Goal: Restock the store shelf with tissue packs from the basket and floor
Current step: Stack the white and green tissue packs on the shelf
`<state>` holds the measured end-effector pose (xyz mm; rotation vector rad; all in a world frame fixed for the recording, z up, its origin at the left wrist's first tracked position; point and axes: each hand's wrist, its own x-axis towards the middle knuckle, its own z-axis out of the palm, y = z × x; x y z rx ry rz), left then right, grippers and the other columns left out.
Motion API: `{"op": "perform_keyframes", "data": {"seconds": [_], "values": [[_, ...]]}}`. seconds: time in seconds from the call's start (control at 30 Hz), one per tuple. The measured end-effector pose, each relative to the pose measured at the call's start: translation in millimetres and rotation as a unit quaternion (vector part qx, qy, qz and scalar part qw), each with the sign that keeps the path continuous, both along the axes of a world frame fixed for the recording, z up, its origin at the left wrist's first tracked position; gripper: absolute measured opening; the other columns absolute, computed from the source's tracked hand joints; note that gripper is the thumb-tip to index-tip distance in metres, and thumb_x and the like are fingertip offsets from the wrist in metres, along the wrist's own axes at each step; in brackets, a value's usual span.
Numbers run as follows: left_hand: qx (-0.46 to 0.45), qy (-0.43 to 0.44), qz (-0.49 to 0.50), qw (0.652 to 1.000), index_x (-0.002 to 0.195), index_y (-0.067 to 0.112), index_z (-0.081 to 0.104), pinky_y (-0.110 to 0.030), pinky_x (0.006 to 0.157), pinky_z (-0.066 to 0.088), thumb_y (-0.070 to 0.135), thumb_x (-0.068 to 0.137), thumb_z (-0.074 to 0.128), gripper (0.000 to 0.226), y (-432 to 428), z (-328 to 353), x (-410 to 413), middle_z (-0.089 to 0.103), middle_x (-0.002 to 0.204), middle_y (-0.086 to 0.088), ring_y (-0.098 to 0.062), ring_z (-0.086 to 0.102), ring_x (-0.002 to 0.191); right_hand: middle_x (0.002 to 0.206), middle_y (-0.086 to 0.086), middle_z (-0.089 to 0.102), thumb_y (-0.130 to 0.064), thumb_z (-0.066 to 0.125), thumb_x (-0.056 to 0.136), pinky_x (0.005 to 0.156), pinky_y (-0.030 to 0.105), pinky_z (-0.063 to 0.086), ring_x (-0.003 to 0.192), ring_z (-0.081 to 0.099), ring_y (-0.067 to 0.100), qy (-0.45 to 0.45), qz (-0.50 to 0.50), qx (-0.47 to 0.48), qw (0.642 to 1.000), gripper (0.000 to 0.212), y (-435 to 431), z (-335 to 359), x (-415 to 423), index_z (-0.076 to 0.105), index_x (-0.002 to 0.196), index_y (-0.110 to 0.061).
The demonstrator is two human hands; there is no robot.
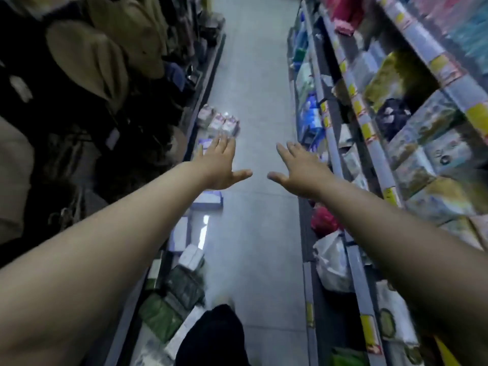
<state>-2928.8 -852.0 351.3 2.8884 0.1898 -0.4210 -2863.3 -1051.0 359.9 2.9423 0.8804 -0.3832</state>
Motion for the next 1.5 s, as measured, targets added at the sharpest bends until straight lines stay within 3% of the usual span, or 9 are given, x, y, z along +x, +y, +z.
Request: {"op": "perform_keyframes", "data": {"seconds": [0.2,0.43,0.87,1.0,1.1,1.2,1.33,1.43,1.5], "values": [[-0.04,0.117,0.074,0.99,0.153,0.013,-0.012,-0.05,0.117,-0.001,0.069,0.09,0.035,0.097,74,-121,-27,-0.019,0.161,-0.006,-0.021,-0.013,0.149,0.163,0.012,0.001,-0.063,0.032,0.095,0.121,0.043,0.009,0.15,0.002,0.026,0.118,0.063,-0.04,0.99,0.083,87,-137,-18,-0.001,0.156,-0.017],[-0.083,0.206,0.138,0.965,0.153,0.014,-0.014,-0.049,0.117,-0.006,0.067,0.092,0.035,0.094,131,-257,-68,-0.021,0.16,-0.006,-0.02,-0.016,0.148,0.163,0.011,-0.003,-0.062,0.028,0.096,0.12,0.044,0.006,0.15,-0.004,0.026,0.182,0.132,-0.083,0.971,0.08,157,-281,-43,-0.003,0.156,-0.018],[-0.149,0.328,0.266,0.894,0.153,0.013,-0.015,-0.051,0.118,0.0,0.065,0.092,0.039,0.097,137,-539,-135,-0.021,0.16,-0.006,-0.022,-0.012,0.149,0.163,0.014,0.0,-0.063,0.041,0.093,0.121,0.044,0.012,0.15,0.001,0.031,0.251,0.165,-0.09,0.95,0.092,206,-562,-64,-0.006,0.155,-0.013],[-0.173,0.347,0.293,0.874,0.154,0.01,-0.009,-0.051,0.118,0.001,0.055,0.099,0.032,0.082,125,-625,-134,-0.018,0.161,-0.008,-0.024,-0.008,0.149,0.162,0.014,0.001,-0.06,0.058,0.086,0.119,0.043,0.015,0.149,0.004,0.031,0.255,0.125,-0.064,0.957,0.106,217,-641,-72,-0.007,0.154,-0.012],[-0.224,0.336,0.32,0.857,0.154,0.011,-0.005,-0.047,0.119,0.005,0.034,0.103,0.033,0.068,119,-676,-128,-0.014,0.162,-0.008,-0.027,-0.004,0.15,0.162,0.015,-0.003,-0.061,0.066,0.078,0.118,0.045,0.017,0.149,0.003,0.033,0.26,0.097,-0.062,0.959,0.118,227,-693,-74,-0.011,0.154,-0.015],[-0.285,0.283,0.352,0.845,0.155,0.014,-0.001,-0.04,0.119,0.018,0.009,0.092,0.042,0.076,115,-714,-119,-0.004,0.163,-0.01,-0.029,0.008,0.149,0.159,0.017,0.002,-0.058,0.074,0.069,0.112,0.046,0.028,0.145,0.011,0.036,0.25,0.056,-0.009,0.966,0.125,237,-736,-78,-0.009,0.154,-0.019],[-0.341,0.233,0.39,0.823,0.154,0.026,-0.01,-0.036,0.111,0.034,-0.004,0.081,0.044,0.096,103,-738,-116,0.002,0.162,-0.01,-0.03,0.024,0.144,0.141,0.016,0.027,-0.052,0.077,0.066,0.095,0.04,0.04,0.121,0.032,0.034,0.215,-0.005,0.127,0.968,0.118,239,-759,-75,0.009,0.155,-0.016],[-0.357,0.228,0.403,0.812,0.153,0.037,-0.006,-0.025,0.11,0.026,-0.001,0.086,0.044,0.092,92,-728,-112,-0.008,0.163,-0.002,-0.022,0.016,0.148,0.139,0.015,0.027,-0.046,0.076,0.07,0.105,0.037,0.032,0.127,0.031,0.034,0.282,-0.148,0.162,0.934,0.108,229,-744,-51,0.011,0.154,-0.024],[-0.382,0.188,0.447,0.787,0.154,0.035,0.005,-0.028,0.116,0.021,0.011,0.089,0.048,0.082,87,-714,-106,0.003,0.163,-0.002,-0.021,0.017,0.148,0.143,0.012,0.026,-0.047,0.071,0.074,0.106,0.037,0.035,0.131,0.032,0.034,0.343,-0.282,0.173,0.879,0.1,213,-725,-29,0.013,0.153,-0.031]]}}
